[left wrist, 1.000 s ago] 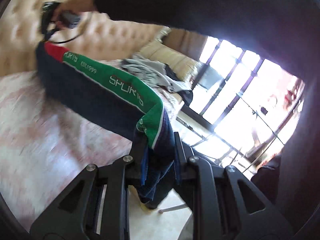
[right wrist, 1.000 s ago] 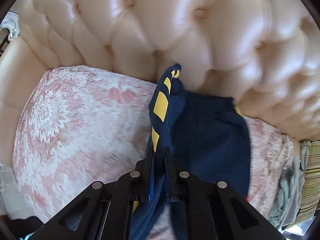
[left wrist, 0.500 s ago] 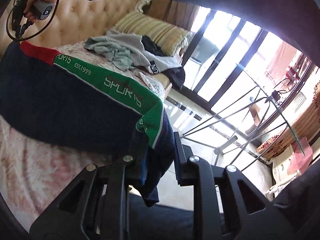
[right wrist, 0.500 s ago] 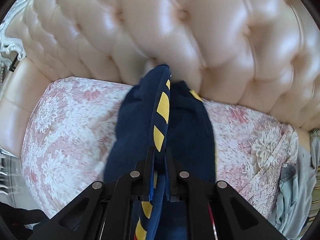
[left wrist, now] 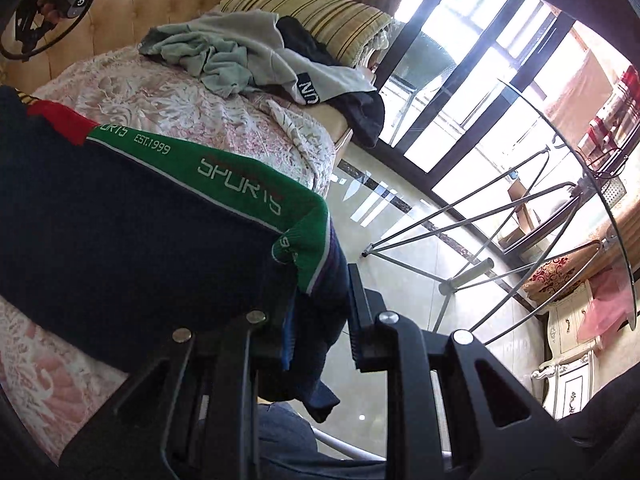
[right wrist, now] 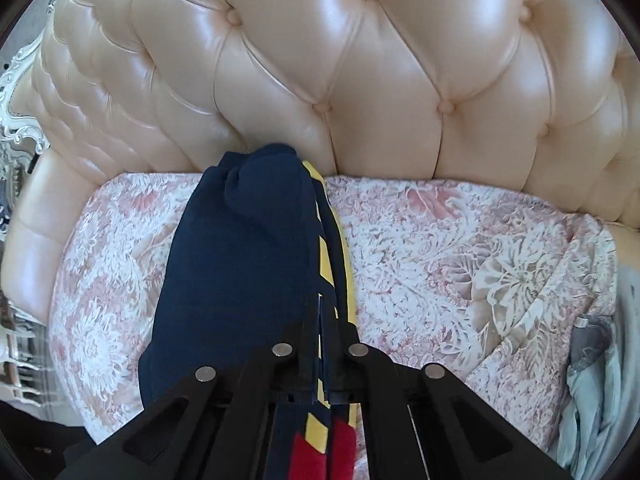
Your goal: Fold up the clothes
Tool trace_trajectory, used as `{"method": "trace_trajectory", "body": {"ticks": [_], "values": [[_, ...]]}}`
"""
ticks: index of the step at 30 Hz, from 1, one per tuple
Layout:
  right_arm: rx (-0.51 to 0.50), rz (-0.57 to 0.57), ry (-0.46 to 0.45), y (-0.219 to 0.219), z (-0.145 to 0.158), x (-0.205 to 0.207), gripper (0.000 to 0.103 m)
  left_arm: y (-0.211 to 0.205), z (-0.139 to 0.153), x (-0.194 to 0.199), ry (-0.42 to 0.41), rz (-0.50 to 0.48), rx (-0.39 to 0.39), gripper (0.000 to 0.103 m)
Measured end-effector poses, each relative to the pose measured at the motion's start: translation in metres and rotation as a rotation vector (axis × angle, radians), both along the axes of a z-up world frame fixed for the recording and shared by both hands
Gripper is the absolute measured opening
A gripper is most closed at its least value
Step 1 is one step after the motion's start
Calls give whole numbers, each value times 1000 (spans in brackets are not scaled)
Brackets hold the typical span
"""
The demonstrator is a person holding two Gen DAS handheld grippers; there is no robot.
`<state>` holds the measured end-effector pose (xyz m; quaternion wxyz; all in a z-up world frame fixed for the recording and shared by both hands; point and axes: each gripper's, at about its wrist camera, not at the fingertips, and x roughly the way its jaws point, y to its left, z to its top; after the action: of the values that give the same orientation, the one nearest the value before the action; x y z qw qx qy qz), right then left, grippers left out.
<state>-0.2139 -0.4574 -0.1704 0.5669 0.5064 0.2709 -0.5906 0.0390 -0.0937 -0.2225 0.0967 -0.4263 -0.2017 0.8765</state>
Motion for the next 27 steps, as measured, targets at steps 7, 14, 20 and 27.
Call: {"method": "trace_trajectory", "body": {"ticks": [7,14,20,27], "values": [[-27,4,-77,24,-7,-12,1,8,4,-22,12,-4,-21,24],[-138,-47,-52,102,36,-23,8,48,-25,-43,-91,-47,-238,34],[-244,-106,68,184,95,-26,48,117,-48,-37,-175,-223,-304,68],[-411,-318,136,300,161,-26,61,57,4,46,-70,-41,-31,73]]}}
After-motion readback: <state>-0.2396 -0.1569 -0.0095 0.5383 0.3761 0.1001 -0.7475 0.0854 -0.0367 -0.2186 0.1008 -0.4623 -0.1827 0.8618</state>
